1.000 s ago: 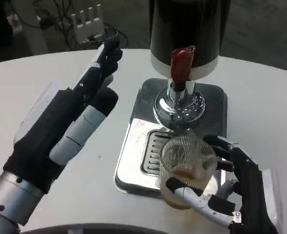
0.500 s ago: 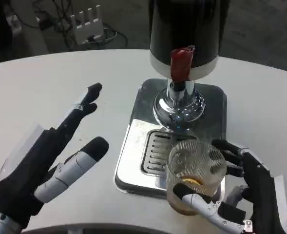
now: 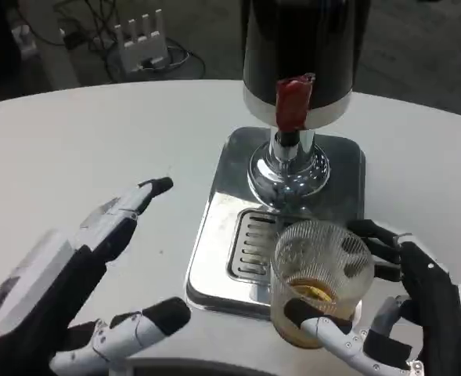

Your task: Grasp the cup under the faucet to collect the drink, then remove the cup.

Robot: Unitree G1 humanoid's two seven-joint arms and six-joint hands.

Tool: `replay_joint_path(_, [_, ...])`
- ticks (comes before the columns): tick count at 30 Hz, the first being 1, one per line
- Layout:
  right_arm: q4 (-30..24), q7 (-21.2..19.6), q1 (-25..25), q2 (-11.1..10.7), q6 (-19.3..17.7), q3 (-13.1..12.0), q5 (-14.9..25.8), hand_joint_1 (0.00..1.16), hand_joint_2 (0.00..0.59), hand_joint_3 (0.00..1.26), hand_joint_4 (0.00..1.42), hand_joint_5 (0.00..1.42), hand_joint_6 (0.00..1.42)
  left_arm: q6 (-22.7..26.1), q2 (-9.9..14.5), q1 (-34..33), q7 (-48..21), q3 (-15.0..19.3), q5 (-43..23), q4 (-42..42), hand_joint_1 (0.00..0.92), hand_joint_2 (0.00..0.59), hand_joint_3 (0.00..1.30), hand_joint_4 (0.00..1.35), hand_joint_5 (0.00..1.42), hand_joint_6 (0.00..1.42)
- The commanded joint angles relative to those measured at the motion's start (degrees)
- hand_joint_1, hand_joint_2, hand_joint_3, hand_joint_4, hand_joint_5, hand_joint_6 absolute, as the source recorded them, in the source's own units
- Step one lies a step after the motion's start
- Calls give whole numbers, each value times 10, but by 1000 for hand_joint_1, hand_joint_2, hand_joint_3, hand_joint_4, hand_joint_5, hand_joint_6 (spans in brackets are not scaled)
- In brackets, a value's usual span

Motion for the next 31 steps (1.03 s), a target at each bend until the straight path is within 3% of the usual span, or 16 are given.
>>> replay_joint_path(1, [-35, 22, 10, -5, -19, -6, -2, 927, 170, 620, 838, 1027, 1195, -71, 26, 24, 15, 9, 51, 19, 0, 71, 0, 0, 0, 0])
replay_joint_path(5, [-50, 38, 19, -7, -16, -14, -5, 927, 170, 620, 838, 1027, 1195, -92, 43, 36, 15, 5, 111, 6, 0, 55, 0, 0, 0, 0])
replay_joint_path(10, [-60, 50, 27, -7, -18, -20, -6, 927, 170, 619, 838, 1027, 1183, -87, 41, 49, 20, 1, 145, -16, 0, 55, 0, 0, 0, 0])
replay_joint_path(26, [-77, 66, 33, -5, -26, -12, -25, 925, 170, 629, 838, 1027, 1178, -58, 30, 84, 21, 4, 162, -60, 0, 60, 0, 0, 0, 0])
replay_joint_path(31, [-82, 67, 34, -13, -34, -10, -42, 926, 170, 631, 838, 1027, 1178, -53, 31, 88, 19, 6, 157, -64, 0, 60, 0, 0, 0, 0])
